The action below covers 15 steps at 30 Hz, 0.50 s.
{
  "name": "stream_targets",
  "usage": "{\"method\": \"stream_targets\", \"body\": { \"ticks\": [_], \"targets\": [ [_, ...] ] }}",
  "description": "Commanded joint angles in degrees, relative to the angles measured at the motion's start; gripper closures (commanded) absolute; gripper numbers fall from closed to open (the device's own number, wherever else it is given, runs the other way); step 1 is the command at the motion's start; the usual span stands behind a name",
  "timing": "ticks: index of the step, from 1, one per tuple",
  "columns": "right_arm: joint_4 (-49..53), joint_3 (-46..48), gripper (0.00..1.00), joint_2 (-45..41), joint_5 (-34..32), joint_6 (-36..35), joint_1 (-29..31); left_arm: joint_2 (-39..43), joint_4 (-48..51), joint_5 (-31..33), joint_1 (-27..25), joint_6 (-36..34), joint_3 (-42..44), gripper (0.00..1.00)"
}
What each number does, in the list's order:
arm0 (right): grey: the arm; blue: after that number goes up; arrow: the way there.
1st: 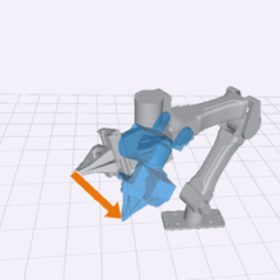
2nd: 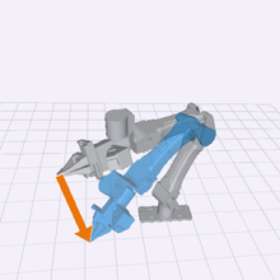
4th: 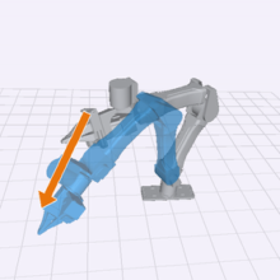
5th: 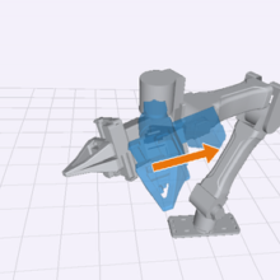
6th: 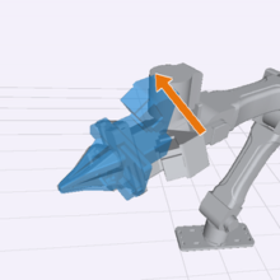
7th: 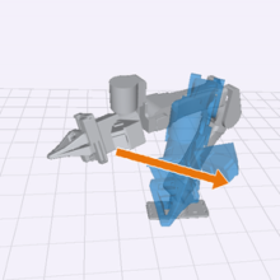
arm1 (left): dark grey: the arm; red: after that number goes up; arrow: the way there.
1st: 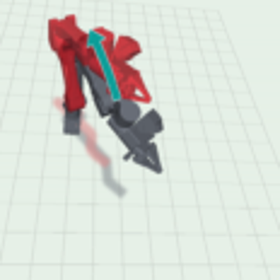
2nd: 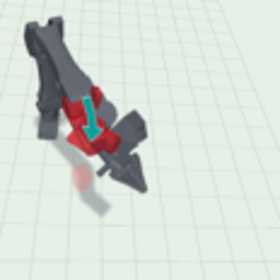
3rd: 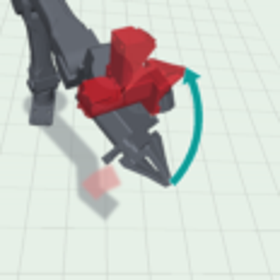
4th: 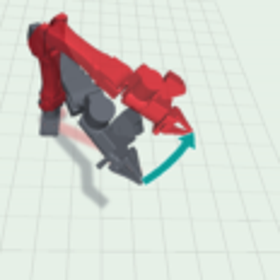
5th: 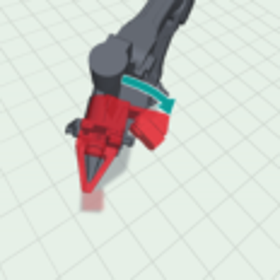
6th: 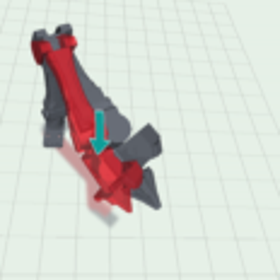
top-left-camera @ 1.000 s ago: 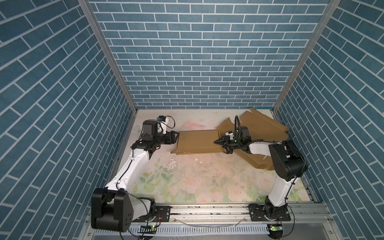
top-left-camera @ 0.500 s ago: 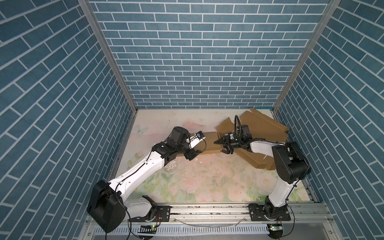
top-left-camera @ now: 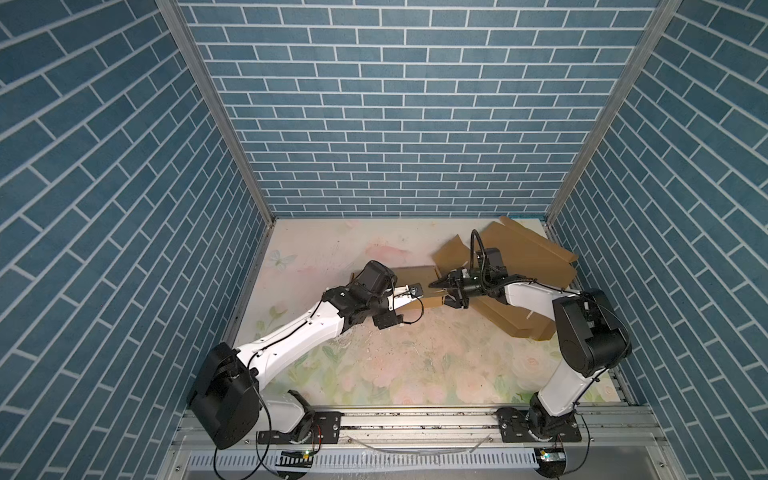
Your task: Fold the paper box
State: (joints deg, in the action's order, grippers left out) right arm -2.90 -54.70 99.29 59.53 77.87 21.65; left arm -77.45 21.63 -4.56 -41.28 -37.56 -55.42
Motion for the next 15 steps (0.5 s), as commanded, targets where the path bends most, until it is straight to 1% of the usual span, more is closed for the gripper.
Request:
{"method": "stream_targets", "body": {
  "ticks": [1, 6, 9, 15],
  "targets": [
    [1.18, -0.28, 0.52, -2.33, 4.11, 3.79, -0.02, 1.81, -3.69, 6.54, -1.84, -3.54, 3.34, 0.21],
    [0.28, 0.34, 0.54, -3.3, 5.24, 6.42, 0.01, 4.37, -8.48, 10.53, -3.17, -6.64, 7.32, 0.21],
    [-2.5, 1.39, 0.55, -3.67, 5.94, 9.17, 0.06, 5.35, -11.44, 13.48, -3.87, -9.22, 9.44, 0.21],
    [-4.09, 3.37, 0.58, -4.7, 7.09, 11.47, 0.15, 5.59, -17.61, 18.6, -5.27, -13.96, 12.1, 0.25]
  ]
}}
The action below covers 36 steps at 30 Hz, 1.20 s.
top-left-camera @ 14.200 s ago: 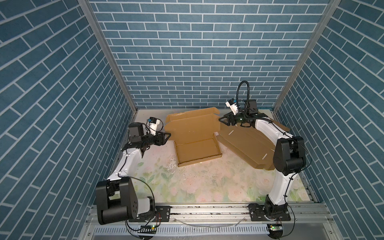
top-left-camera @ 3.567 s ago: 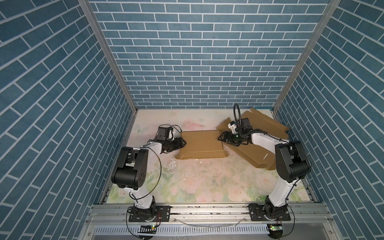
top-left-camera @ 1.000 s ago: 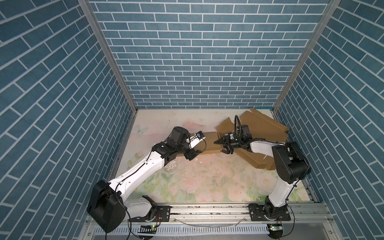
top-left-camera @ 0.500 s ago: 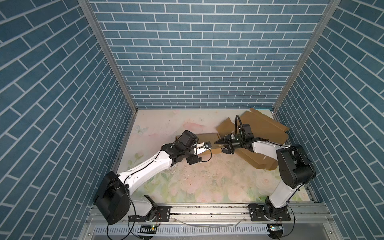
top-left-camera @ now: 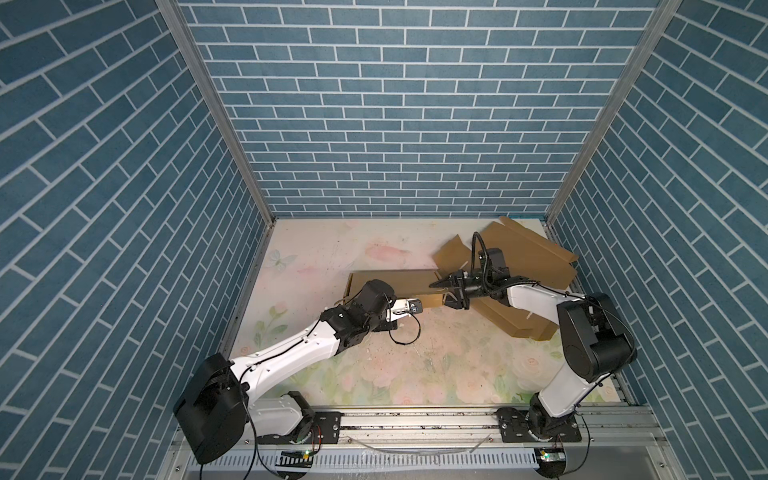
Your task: Fold the paper box
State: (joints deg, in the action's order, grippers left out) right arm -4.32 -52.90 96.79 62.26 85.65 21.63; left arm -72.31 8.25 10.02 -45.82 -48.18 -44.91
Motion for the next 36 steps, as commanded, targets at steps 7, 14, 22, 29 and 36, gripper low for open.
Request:
{"method": "stream_targets", "body": {
  "ticks": [7, 14, 22, 29, 36],
  "targets": [
    [-3.37, 2.8, 0.58, -2.99, 5.67, 4.44, 0.95, 1.94, -10.12, 7.43, -1.37, -8.03, 4.4, 0.33],
    [-4.96, 3.19, 0.51, -3.54, 6.16, 5.72, 0.96, 2.53, -11.21, 7.24, -1.37, -8.78, 6.0, 0.41],
    [-5.61, 4.69, 0.35, -5.48, 5.84, 5.76, 0.1, 1.64, -8.15, 6.65, -1.29, -6.5, 5.1, 0.48],
    [-6.5, 6.84, 0.3, -7.46, 5.94, 5.66, -1.62, 0.83, -2.61, 5.56, -0.44, -4.14, 1.03, 0.54],
    [4.16, 4.23, 0.29, -11.38, 5.02, -4.39, -8.48, 0.99, 12.8, -1.18, 2.26, 0.7, -6.82, 0.57]
  ]
}}
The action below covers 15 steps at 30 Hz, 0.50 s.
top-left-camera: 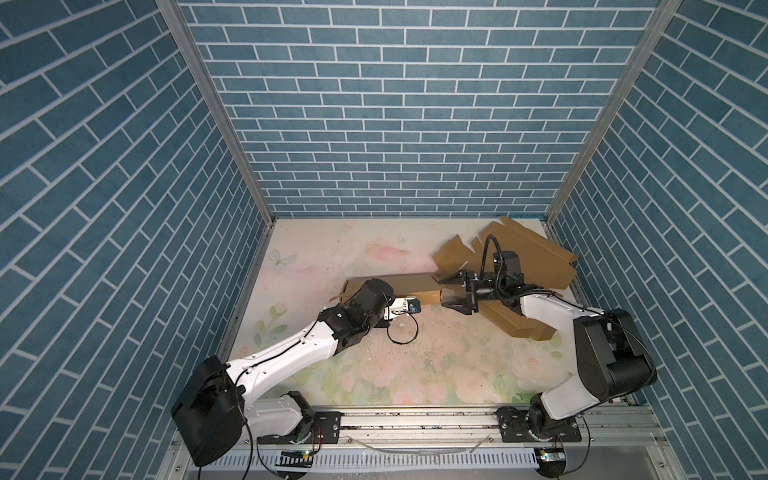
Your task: Fold the paper box
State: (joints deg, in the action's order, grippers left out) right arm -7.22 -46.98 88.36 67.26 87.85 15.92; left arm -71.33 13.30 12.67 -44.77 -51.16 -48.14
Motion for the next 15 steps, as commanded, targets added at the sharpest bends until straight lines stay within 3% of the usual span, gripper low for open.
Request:
{"method": "stream_targets", "body": {
  "ticks": [1, 4, 6, 9, 15],
  "targets": [
    [10.89, -2.88, 0.29, -3.45, -0.53, -9.8, -3.64, -0.32, 9.99, -5.29, 1.56, 4.26, -4.75, 0.58],
    [33.37, -11.27, 0.29, -4.81, -6.1, -30.13, -6.12, -1.89, 16.32, -8.74, 2.21, 6.56, -8.46, 0.58],
    [41.39, -14.44, 0.29, -6.25, -13.05, -42.22, -6.56, -3.53, 20.33, -11.36, 2.75, 7.78, -11.43, 0.58],
    [40.1, -12.9, 0.27, -10.84, -19.37, -50.37, -6.69, -6.13, 25.56, -15.95, 3.8, 9.59, -15.47, 0.59],
    [29.05, -3.46, 0.25, -22.01, -21.42, -57.32, -6.46, -12.74, 32.07, -24.46, 5.52, 11.14, -20.67, 0.6]
  ]
}}
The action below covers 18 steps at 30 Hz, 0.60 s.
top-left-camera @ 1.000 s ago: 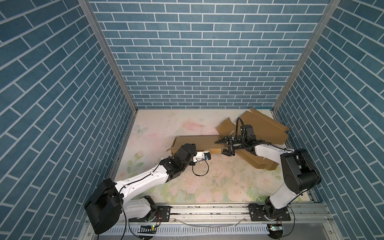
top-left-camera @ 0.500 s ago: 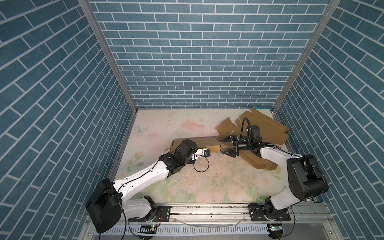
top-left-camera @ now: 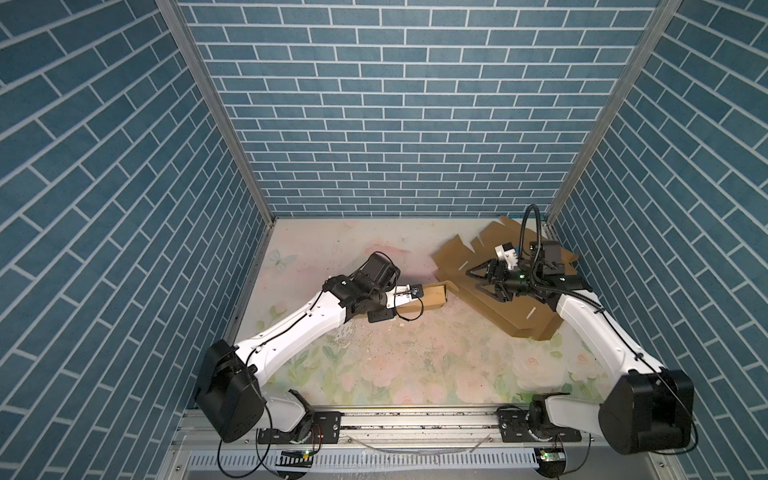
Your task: Fold the paper box
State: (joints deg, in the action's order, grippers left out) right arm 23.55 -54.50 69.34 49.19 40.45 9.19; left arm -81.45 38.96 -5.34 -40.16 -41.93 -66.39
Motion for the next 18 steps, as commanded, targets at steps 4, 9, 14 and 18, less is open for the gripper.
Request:
{"method": "stream_targets", "body": {
  "ticks": [4, 9, 14, 18],
  "targets": [
    [-3.75, 6.71, 0.24, -6.63, -3.43, -14.45, 1.8, -7.56, 9.34, -9.65, 2.0, 1.68, -6.38, 0.61],
    [-2.5, 6.05, 0.23, -4.75, -7.84, -19.71, 5.4, -11.95, 10.86, -10.45, 2.19, 1.59, -9.86, 0.61],
    [-4.13, 3.32, 0.23, 0.43, -10.39, -20.52, 9.92, -12.43, 10.8, -10.62, 2.2, 1.38, -9.92, 0.61],
    [-6.76, 1.6, 0.24, 4.39, -11.82, -19.9, 12.28, -12.33, 10.44, -10.47, 2.19, 1.17, -9.24, 0.61]
  ]
}}
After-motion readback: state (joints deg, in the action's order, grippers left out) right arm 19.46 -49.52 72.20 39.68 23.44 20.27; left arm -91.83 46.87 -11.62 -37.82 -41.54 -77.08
